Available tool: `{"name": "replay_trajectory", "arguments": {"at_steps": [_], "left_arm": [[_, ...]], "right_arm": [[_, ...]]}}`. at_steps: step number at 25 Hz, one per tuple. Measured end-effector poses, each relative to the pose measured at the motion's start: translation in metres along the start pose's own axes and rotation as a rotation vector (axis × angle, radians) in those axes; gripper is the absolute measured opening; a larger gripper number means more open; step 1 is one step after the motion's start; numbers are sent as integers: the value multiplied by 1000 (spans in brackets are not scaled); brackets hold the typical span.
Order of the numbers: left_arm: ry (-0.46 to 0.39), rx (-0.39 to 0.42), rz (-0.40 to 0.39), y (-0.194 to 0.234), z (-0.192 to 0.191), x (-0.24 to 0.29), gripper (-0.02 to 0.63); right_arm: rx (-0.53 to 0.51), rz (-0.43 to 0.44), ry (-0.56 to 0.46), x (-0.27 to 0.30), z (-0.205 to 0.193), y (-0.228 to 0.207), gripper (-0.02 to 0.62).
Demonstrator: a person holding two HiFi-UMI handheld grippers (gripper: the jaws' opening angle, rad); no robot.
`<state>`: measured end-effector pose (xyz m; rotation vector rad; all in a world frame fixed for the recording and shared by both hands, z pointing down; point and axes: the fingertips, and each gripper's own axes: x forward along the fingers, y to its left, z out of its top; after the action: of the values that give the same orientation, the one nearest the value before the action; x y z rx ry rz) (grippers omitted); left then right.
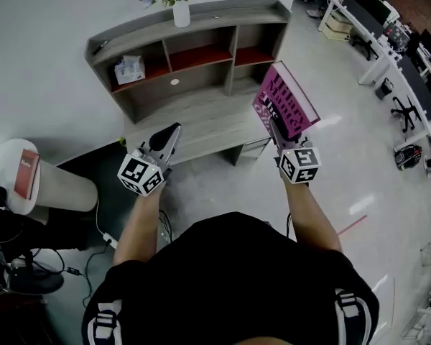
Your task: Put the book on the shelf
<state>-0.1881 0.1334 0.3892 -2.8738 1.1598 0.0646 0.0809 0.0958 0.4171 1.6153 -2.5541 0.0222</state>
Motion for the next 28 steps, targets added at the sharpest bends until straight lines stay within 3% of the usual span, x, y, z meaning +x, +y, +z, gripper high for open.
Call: {"name": "replay_trajectory", "arguments": {"at_steps": [19,28], "left_arm": [[38,-23,-59,-2,-17,4,17],[96,-33,-74,-9,-26,2,17]], "right_arm": [[33,-7,-7,-3,-3,-1,147],[43,-10,-6,-4,-6,-5,149]]}}
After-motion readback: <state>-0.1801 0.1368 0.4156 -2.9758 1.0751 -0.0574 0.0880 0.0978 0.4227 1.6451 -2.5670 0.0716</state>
